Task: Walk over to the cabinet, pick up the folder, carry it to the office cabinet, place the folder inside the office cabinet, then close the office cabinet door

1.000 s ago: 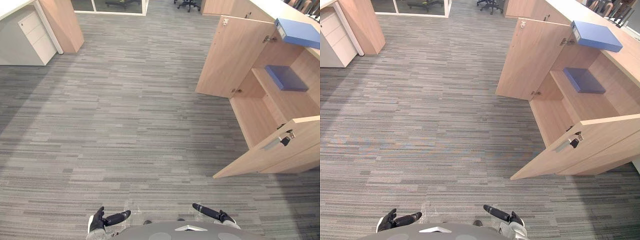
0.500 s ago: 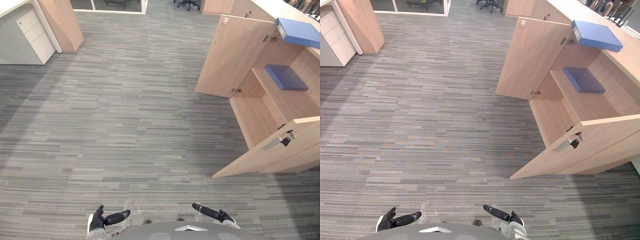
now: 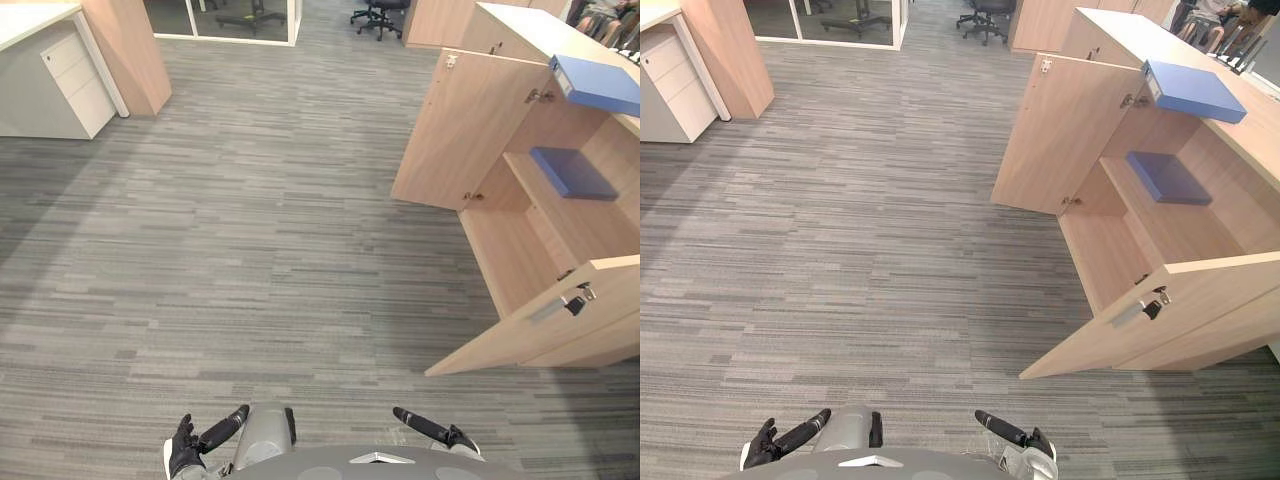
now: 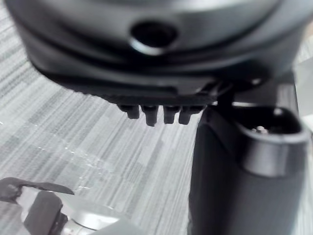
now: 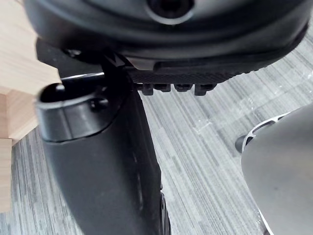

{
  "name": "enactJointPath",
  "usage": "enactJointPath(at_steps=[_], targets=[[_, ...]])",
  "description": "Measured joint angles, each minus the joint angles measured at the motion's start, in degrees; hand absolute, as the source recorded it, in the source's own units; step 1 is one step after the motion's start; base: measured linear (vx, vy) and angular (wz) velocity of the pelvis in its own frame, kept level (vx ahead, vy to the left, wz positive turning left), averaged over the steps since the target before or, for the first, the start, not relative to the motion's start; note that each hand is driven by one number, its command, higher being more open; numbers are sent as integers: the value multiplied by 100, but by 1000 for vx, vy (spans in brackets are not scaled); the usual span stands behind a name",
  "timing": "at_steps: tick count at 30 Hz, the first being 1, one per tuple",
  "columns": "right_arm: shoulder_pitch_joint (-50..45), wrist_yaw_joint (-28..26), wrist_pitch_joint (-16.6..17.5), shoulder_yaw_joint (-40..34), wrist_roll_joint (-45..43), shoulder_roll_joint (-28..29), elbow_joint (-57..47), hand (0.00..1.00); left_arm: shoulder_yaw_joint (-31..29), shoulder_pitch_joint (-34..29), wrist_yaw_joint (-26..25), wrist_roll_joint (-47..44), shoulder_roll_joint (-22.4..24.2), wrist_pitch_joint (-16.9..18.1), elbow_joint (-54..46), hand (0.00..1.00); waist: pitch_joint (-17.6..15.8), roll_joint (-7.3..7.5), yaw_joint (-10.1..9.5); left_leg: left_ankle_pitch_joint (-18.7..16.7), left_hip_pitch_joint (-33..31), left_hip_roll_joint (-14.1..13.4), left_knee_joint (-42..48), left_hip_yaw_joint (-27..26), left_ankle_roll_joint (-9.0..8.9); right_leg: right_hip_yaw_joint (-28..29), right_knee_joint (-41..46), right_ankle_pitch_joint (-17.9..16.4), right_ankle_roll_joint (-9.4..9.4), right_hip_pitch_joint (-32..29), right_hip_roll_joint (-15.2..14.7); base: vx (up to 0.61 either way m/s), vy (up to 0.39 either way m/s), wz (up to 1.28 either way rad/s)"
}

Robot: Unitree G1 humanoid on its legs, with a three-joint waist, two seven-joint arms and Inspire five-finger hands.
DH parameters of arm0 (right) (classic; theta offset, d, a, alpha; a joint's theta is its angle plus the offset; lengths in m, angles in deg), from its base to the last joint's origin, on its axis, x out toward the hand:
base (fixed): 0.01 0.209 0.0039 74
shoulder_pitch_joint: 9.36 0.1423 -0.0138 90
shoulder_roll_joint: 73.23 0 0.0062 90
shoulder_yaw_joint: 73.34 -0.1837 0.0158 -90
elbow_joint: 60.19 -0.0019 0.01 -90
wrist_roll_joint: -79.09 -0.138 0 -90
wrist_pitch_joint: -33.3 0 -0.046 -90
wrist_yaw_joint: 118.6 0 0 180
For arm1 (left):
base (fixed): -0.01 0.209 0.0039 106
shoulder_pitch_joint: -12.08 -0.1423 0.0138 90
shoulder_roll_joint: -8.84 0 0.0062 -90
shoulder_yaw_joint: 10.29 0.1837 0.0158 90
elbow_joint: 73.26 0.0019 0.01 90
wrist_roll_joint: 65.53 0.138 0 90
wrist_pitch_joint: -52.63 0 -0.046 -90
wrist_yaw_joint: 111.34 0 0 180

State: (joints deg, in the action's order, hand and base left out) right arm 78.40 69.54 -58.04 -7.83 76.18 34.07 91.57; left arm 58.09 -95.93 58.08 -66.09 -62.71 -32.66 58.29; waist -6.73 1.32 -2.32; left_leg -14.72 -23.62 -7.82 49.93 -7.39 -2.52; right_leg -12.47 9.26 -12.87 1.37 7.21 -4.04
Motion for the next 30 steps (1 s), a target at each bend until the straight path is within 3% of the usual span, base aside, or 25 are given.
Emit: enactJointPath(at_steps=[2,4,5,6,7,9,12,15,17,19,21,24,26,27,29,30], targets=[[8,-5,-28,51,11,-2,-33,100,18,-68,-3,-110,64,0,-180,100,27,52,-105,60,-85,-6,-669,4,-103,174,13,-94,146,2,-203,340,240,-49],[11,-14,-68,98,23,-45,-76,100,65,-105,-27,-118,122,-2,-263,100,1,-10,-150,226,-112,26,-1536,67,-313,323,-45,-222,369,143,-473,423,324,-47],[2,-15,-81,77,23,-88,-76,100,161,-171,-59,-116,143,0,-308,100,31,-87,-153,515,-66,30,-2231,179,-301,370,-56,-312,555,229,-638,542,433,-26],[-7,-2,-85,13,20,-83,-67,100,204,-186,-62,-124,114,-20,-310,100,36,-53,-155,1071,42,160,-2259,-64,37,354,-42,-357,736,387,-876,552,432,-23],[-41,-2,-108,-10,23,-32,-66,100,222,-134,-93,-114,55,-25,-331,100,32,27,-173,949,73,190,-2159,-209,26,354,-49,-291,718,369,-995,532,385,-38],[131,-62,-106,-51,25,52,-98,100,281,-156,-235,-111,61,-9,-590,100,76,31,-237,396,48,132,-1551,-407,296,417,-160,353,726,366,-1115,435,346,-70],[225,-57,-57,-204,24,157,-97,100,447,-121,-211,-103,-29,-5,-621,100,236,160,-247,105,399,334,-1718,-838,482,563,-61,791,709,255,-1494,373,347,-68],[128,-50,-48,-562,-2,108,-134,100,710,-66,-230,-104,-3,-2,-584,100,367,28,-206,73,1272,903,-2677,-1117,642,768,1559,1254,403,-411,-2054,300,294,-31],[96,-61,-24,-622,-44,87,-486,100,834,-10,-211,-103,-12,3,-477,100,384,8,-69,88,1992,1225,-3200,-1180,777,765,4100,1516,-273,-1321,-2324,208,188,-3],[78,-38,-11,-419,-77,85,-609,100,826,-5,-181,-114,-13,-14,-340,100,374,10,-27,96,2497,1329,-3536,-1195,789,458,5367,1346,-481,-1744,-2322,215,138,-7],[59,0,55,-210,-78,70,-659,100,829,24,-164,-22,-18,-19,-288,100,369,32,16,102,2908,1309,-3819,-1201,780,-140,5776,1070,-530,-2036,-2268,192,66,-9],[35,41,107,-115,-73,80,-822,100,905,120,-149,202,-7,-72,-274,100,261,-17,112,110,3300,1087,-4003,-1322,751,-1084,5295,416,-360,-2267,-2156,226,-30,-18],[37,84,130,-95,-62,104,-852,100,1048,218,-146,225,0,-126,-278,100,135,-85,104,88,3463,805,-4117,-1455,582,-1847,4439,199,-233,-2271,-1958,126,-109,-39],[68,105,127,-63,-63,141,-808,100,1160,244,-138,291,-7,-125,-287,100,92,-45,83,65,3560,644,-4257,-1643,373,-2480,3406,270,-133,-2228,-1767,154,-171,-56],[75,111,114,-1,-66,190,-764,100,1160,271,-107,303,4,-129,-328,100,9,82,82,60,3739,633,-4341,-1822,229,-2797,2539,416,-121,-2182,-1633,208,-220,-64],[33,119,82,94,-66,245,-755,100,1148,274,-75,340,-45,-138,-424,100,-41,247,93,-19,3879,710,-4337,-1898,95,-2867,1956,805,-256,-2114,-1540,262,-257,-62]])
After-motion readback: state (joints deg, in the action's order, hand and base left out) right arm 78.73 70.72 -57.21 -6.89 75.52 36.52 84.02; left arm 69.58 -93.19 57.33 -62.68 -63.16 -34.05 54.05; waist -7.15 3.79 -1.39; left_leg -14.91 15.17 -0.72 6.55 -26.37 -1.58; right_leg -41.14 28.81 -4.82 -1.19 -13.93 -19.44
